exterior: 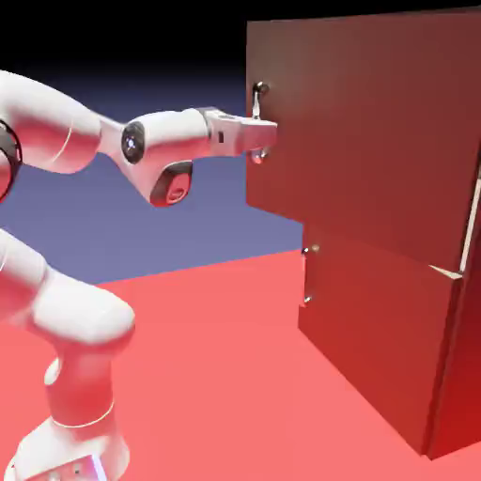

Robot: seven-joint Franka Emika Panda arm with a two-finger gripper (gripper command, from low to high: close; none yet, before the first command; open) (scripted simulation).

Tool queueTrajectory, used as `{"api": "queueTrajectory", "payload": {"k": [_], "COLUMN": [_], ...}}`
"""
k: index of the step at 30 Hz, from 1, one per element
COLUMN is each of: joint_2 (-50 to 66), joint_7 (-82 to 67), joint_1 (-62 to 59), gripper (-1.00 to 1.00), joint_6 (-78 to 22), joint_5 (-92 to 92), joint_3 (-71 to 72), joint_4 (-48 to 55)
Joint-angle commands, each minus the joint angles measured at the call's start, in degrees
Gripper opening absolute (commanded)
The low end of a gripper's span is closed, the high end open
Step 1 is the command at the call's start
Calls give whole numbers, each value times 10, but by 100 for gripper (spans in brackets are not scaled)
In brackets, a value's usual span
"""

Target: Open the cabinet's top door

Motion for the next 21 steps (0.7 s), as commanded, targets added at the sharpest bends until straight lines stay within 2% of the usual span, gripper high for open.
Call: {"api": "queueTrajectory", "payload": {"k": [1,10,21], "joint_2": [-1,-98,-301], "joint_7": [-25,-250,-329], "joint_1": [17,179,27], "gripper": [-100,-100,-100], "joint_6": [4,24,-220], "joint_5": [22,181,261], "joint_3": [-7,-80,-11], "joint_4": [3,-4,-76]}}
